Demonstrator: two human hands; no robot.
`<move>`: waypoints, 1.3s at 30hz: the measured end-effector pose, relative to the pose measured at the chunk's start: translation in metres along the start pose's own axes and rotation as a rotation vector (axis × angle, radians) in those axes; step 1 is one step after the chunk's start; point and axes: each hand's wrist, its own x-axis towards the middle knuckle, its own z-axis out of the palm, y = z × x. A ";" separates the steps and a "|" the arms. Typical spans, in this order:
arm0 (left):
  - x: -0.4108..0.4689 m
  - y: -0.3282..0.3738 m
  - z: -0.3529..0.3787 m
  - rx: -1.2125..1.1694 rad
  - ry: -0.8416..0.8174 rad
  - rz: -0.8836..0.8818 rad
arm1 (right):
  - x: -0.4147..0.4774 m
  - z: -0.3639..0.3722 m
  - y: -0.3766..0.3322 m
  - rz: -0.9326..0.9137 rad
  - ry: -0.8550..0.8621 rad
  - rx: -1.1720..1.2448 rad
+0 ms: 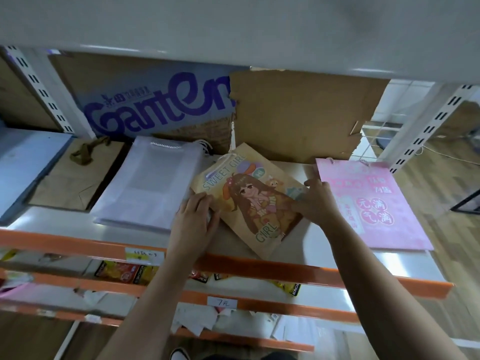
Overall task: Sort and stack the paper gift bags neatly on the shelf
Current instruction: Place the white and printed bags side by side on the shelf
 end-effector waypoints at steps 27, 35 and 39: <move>0.031 0.052 0.027 -0.815 -0.087 -0.309 | -0.014 -0.066 0.133 0.281 0.352 -0.186; 0.032 0.049 0.028 -0.762 -0.028 -0.306 | -0.015 -0.078 0.141 0.443 0.359 -0.123; 0.032 0.048 0.023 -0.687 -0.008 -0.278 | -0.016 -0.078 0.144 0.448 0.285 -0.036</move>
